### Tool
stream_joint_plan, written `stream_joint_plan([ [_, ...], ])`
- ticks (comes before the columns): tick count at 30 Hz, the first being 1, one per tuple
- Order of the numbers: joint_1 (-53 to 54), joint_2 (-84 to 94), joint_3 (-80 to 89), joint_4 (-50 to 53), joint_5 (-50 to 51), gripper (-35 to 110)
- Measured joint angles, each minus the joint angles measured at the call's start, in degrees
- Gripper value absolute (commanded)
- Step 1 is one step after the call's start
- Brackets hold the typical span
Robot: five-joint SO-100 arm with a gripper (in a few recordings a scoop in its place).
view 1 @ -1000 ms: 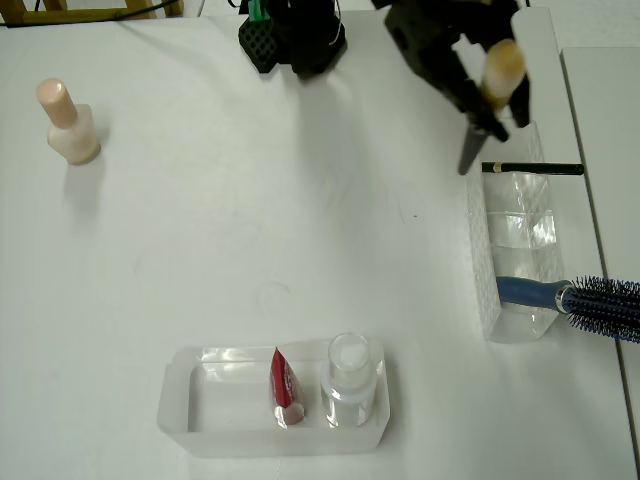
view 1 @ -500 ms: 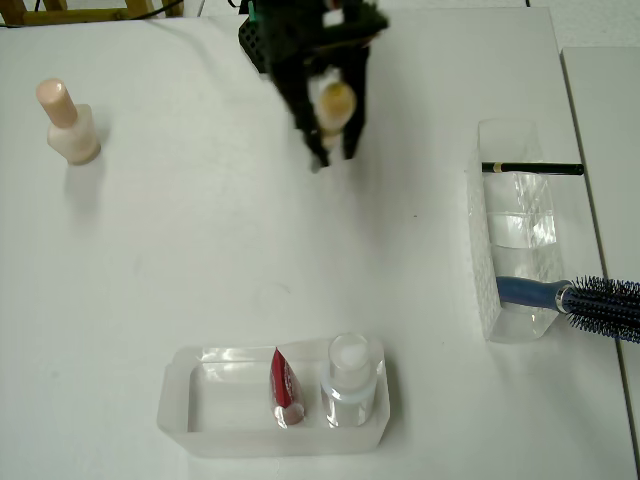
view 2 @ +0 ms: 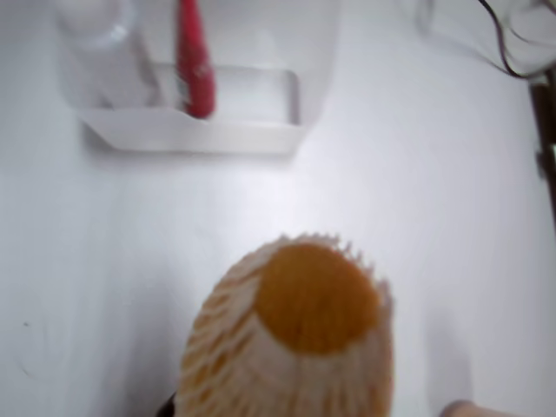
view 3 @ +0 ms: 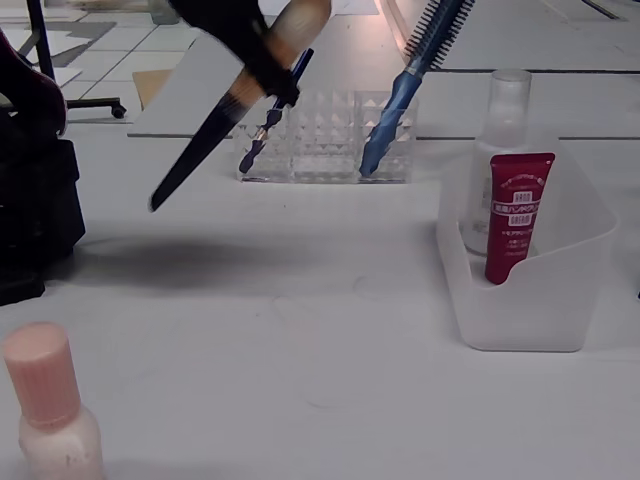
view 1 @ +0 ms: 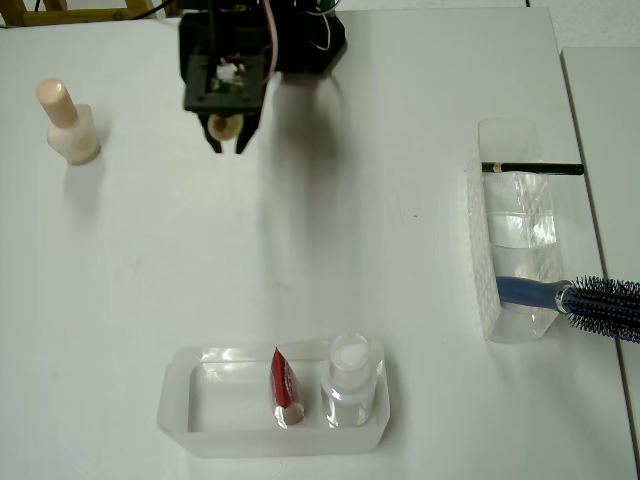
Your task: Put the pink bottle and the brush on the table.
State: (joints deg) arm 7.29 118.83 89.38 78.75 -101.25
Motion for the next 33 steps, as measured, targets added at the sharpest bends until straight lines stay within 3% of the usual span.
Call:
stream_joint_plan([
  [10,16.44,2.2,11.25,1.05,-12.57,0],
  [22,28.74,-2.37,22.06,-19.25,-25.84,0],
  [33,31.11,-5.19,30.94,-34.28,-27.42,0],
])
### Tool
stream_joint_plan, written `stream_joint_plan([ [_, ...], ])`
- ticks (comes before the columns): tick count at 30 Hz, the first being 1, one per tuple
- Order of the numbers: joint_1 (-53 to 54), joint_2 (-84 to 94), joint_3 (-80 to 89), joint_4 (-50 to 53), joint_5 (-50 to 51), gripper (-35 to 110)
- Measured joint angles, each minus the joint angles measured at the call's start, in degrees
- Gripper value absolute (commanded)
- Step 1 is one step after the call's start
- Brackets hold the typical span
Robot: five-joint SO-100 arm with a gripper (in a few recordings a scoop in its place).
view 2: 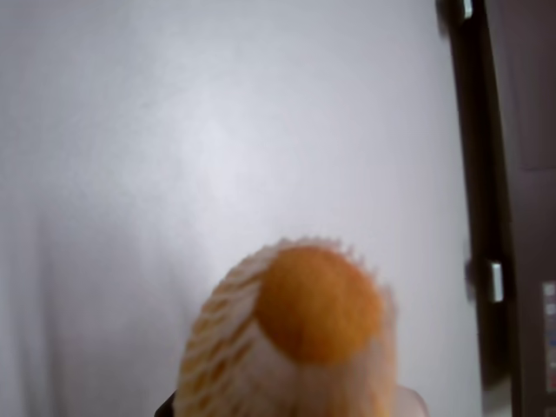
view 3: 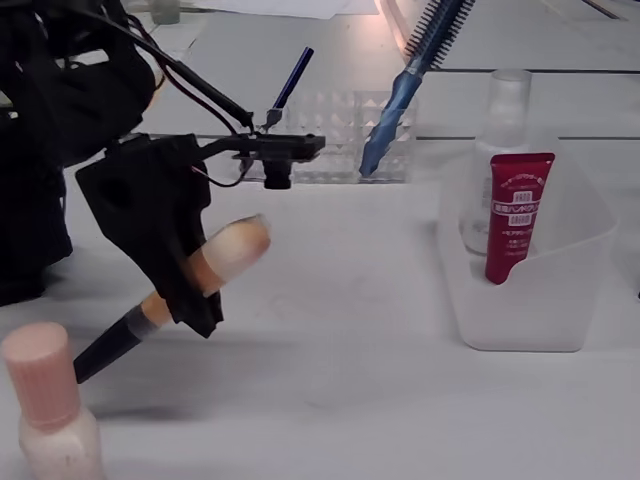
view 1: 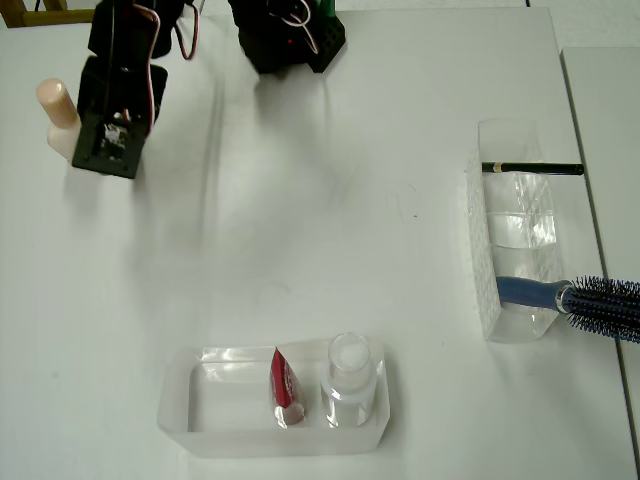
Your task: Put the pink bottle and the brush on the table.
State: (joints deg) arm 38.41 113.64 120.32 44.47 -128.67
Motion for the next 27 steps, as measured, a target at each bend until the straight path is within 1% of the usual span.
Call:
stream_joint_plan([
  [10,3.87,0.0,8.0,-5.36,-1.05,0],
  [20,3.43,-4.39,8.09,-9.93,-0.53,0],
  [27,3.52,-7.73,8.09,-9.49,2.46,0],
])
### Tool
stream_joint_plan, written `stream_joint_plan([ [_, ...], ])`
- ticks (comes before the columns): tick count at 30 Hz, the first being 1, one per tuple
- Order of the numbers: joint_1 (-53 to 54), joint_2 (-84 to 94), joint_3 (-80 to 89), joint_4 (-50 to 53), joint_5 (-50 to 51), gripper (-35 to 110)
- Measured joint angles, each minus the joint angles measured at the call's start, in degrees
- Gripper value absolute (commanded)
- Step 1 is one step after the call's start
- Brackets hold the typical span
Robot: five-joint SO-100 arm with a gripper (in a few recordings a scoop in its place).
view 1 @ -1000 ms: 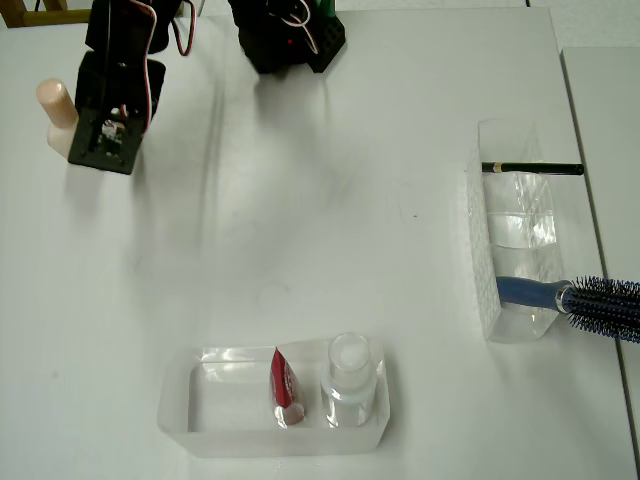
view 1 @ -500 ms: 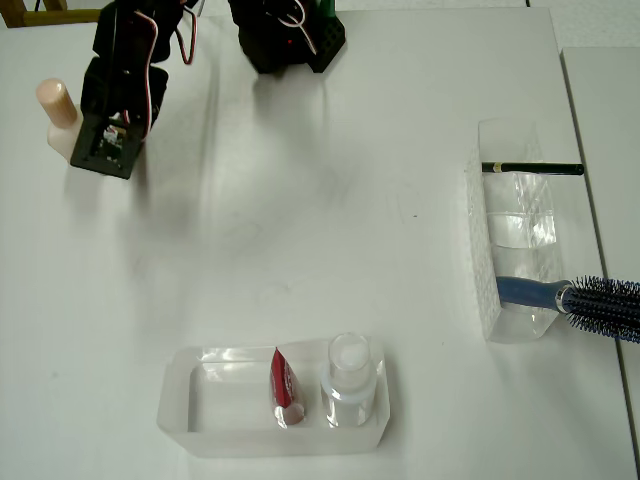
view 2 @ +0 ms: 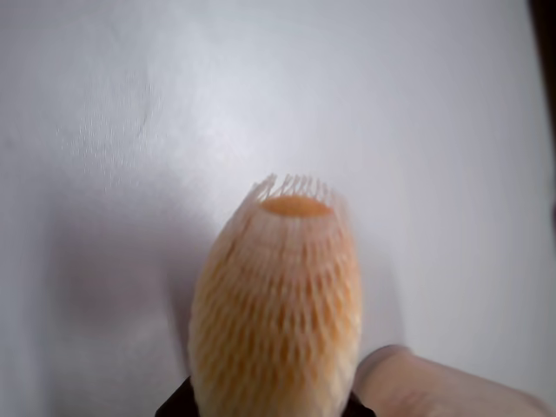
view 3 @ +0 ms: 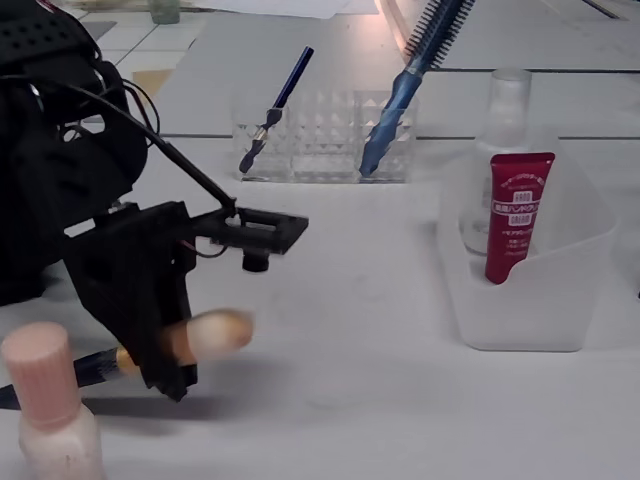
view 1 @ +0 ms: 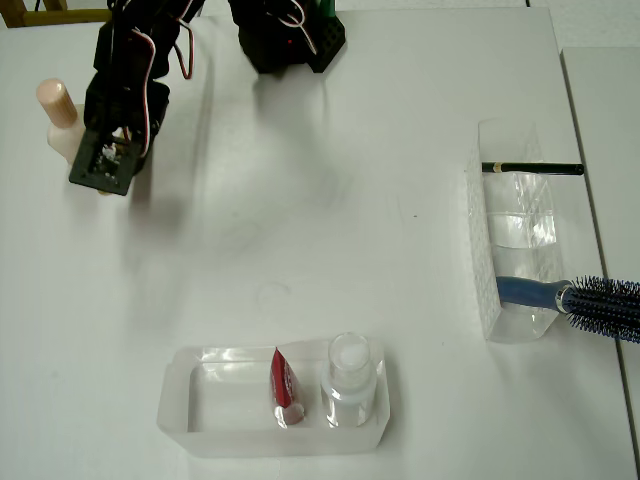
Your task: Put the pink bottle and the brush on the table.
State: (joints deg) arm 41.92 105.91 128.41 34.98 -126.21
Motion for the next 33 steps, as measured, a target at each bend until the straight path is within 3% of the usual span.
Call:
stream_joint_plan([
  [7,0.0,-6.42,-1.23,0.62,0.09,0],
  [16,-1.14,-19.51,-14.59,0.53,-0.53,0],
  [33,-1.85,-20.21,-15.29,2.81,0.35,5],
])
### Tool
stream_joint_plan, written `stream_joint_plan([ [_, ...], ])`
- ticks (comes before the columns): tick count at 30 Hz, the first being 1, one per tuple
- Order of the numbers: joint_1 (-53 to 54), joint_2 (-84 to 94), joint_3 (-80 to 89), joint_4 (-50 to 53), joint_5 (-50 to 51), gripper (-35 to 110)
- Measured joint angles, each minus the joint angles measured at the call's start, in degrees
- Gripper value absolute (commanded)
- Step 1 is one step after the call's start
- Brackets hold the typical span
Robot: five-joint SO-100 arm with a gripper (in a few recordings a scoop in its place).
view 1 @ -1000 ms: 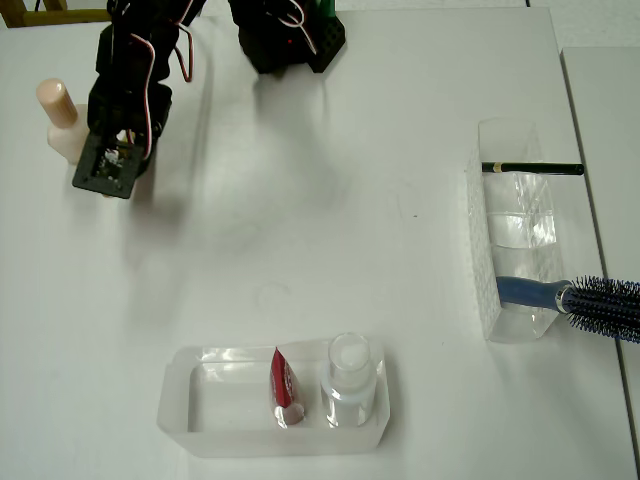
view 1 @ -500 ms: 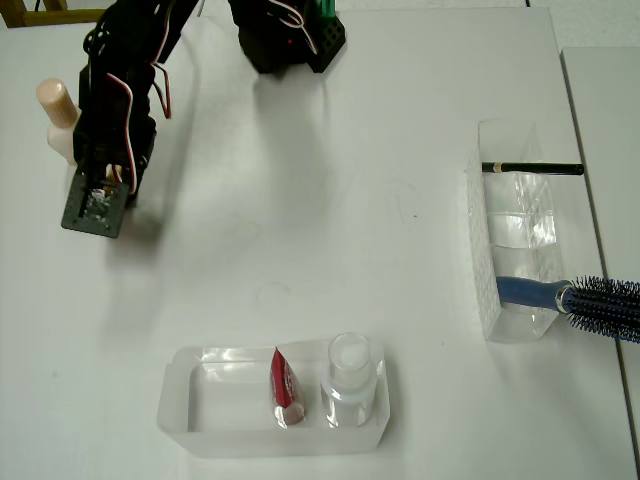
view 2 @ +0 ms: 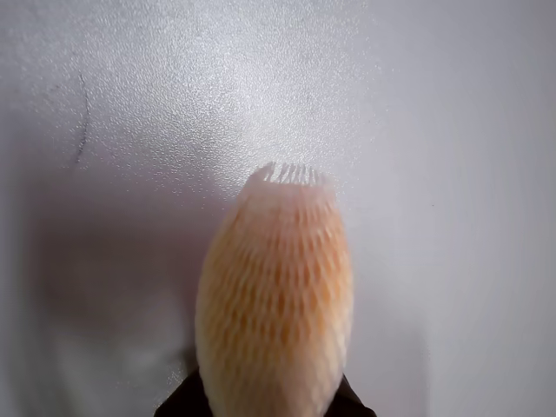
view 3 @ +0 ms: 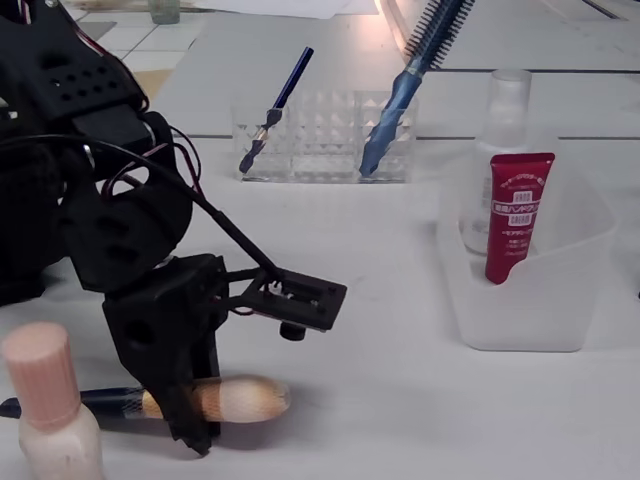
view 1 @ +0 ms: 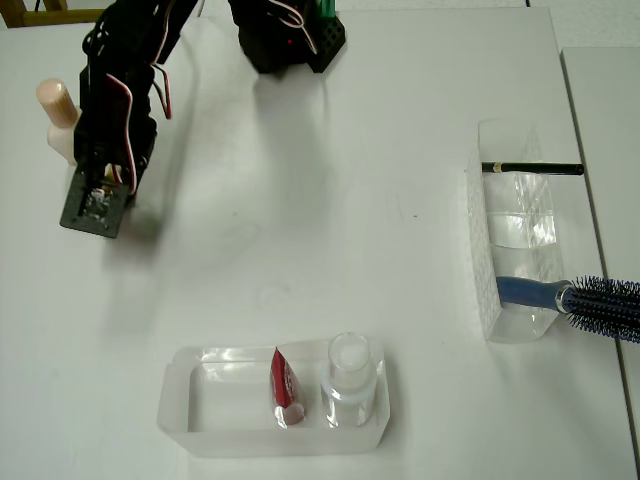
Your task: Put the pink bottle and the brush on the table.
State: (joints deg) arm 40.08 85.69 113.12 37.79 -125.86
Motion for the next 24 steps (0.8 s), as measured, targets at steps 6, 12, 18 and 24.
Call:
stream_joint_plan([
  [6,-2.11,0.0,0.0,0.0,1.85,8],
  [12,-1.67,0.0,-0.18,0.0,2.11,14],
  [18,-1.67,0.0,-0.62,-0.35,2.11,22],
  [24,-1.67,0.18,-0.79,-0.44,2.11,29],
])
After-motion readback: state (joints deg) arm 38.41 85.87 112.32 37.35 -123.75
